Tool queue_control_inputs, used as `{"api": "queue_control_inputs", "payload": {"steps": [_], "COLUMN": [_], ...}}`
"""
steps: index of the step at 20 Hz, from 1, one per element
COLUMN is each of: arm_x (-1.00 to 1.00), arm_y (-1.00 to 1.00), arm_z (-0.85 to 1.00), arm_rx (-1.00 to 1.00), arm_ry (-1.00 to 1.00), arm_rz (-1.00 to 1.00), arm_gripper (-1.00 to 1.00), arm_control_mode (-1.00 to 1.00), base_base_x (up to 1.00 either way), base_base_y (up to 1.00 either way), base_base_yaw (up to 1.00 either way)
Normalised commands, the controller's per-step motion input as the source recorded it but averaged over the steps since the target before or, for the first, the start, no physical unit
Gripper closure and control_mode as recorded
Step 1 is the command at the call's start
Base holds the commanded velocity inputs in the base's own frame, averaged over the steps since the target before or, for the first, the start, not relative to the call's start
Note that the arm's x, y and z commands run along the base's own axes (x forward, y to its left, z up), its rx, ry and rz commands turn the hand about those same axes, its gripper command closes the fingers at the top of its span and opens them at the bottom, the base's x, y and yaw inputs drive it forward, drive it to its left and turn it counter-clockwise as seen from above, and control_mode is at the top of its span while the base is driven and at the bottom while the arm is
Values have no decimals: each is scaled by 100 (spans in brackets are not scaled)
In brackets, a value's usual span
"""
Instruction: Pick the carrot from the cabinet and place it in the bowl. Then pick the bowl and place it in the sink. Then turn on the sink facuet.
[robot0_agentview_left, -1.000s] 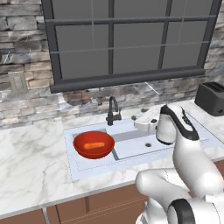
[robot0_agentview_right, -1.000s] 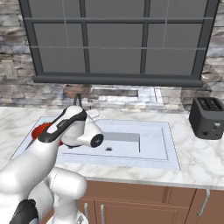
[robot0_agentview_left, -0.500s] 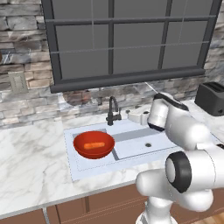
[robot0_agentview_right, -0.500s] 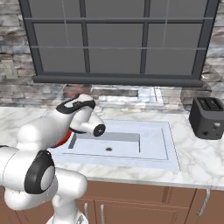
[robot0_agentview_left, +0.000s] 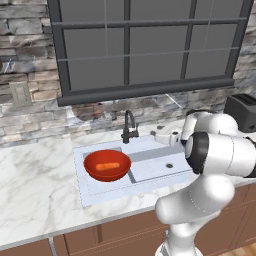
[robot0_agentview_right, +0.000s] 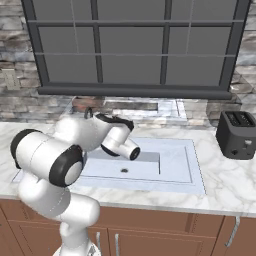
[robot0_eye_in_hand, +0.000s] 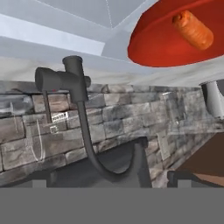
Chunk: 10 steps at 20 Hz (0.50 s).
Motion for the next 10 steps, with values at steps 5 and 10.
{"api": "queue_control_inputs", "payload": {"steps": [5, 10], "arm_x": [9, 0], "arm_y": [24, 39], "arm_z": [-4, 0], "arm_rx": [1, 0], "arm_ry": [0, 0], "arm_rz": [0, -1], "arm_gripper": [-100, -100], "arm_control_mode": [-100, -100], "base_base_x": [0, 0], "base_base_y": [0, 0], "base_base_yaw": [0, 0]}}
